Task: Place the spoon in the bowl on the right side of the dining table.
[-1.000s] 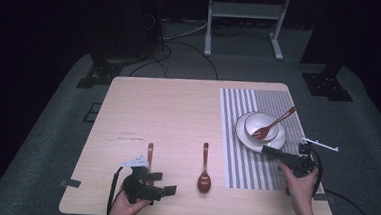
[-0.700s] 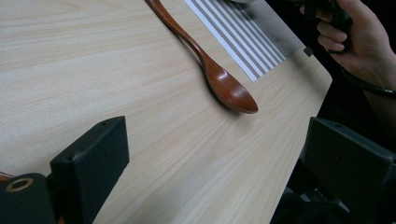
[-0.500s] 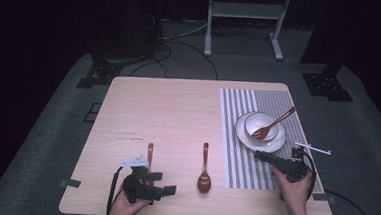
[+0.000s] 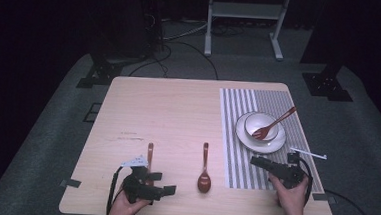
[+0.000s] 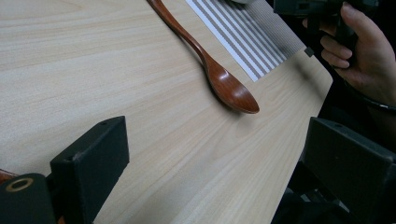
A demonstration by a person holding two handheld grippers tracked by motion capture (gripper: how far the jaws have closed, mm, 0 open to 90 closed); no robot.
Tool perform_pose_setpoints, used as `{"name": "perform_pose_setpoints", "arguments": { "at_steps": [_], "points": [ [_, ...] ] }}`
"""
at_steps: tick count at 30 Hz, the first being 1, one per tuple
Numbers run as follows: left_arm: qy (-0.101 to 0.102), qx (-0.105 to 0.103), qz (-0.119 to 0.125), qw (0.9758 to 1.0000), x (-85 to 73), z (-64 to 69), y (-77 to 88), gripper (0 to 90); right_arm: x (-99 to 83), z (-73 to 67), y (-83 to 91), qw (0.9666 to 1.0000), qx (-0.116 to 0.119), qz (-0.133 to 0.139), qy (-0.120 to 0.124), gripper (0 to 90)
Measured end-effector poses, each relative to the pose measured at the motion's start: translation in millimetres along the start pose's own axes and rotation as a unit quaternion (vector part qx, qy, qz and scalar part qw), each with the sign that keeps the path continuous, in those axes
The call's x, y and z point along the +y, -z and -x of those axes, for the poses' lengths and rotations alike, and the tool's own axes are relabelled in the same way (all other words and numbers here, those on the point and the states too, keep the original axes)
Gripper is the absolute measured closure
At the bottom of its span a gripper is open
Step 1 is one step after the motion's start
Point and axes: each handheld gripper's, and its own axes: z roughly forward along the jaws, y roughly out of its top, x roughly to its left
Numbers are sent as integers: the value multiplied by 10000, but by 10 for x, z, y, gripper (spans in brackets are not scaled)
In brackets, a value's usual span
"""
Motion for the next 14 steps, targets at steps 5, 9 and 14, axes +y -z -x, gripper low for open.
{"name": "perform_pose_setpoints", "arguments": {
  "at_steps": [5, 9, 14],
  "points": [
    [-9, -1, -3, 10000, 1, 2, 3, 62, -65, -6, -16, 10000, -16, -59, 18, 391],
    [-3, -1, -2, 10000, 1, 1, 7, 62, -118, -12, -31, 10000, 0, -93, 19, 385],
    [-12, -50, 17, 10000, 11, 12, 7, 62, -202, -2, -45, 9999, 92, -117, 4, 380]
  ]
}}
